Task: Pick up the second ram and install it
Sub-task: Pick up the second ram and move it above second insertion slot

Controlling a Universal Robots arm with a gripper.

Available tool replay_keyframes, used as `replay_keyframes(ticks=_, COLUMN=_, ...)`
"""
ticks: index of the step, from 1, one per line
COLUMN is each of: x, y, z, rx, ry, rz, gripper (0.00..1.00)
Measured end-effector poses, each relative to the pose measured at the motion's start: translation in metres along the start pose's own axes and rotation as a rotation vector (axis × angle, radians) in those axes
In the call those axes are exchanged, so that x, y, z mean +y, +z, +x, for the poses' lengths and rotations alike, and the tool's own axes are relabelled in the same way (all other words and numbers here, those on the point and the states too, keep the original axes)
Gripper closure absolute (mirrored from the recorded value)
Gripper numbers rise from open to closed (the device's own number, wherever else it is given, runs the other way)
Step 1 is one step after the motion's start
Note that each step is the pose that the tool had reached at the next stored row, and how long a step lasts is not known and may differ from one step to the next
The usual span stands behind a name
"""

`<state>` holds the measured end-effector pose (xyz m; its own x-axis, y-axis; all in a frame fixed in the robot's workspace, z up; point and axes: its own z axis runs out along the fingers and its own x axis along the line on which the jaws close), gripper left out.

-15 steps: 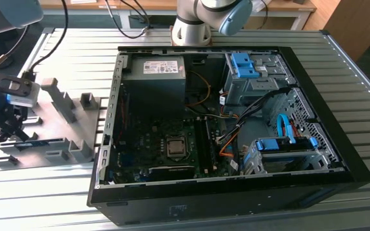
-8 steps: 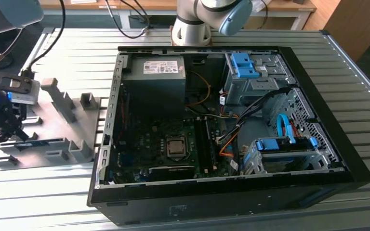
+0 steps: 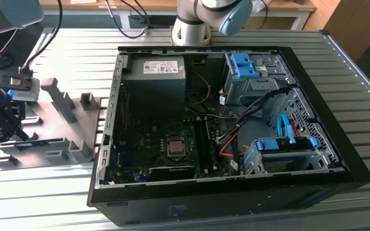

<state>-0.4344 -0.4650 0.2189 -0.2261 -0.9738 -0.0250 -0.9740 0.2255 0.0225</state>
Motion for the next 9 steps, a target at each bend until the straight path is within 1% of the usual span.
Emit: replay_keyframes(ticks=9, x=0.0000, y=0.0000, z=0.0000, rx=0.0021, ry=-0.095, rz=-0.0024, gripper=0.90)
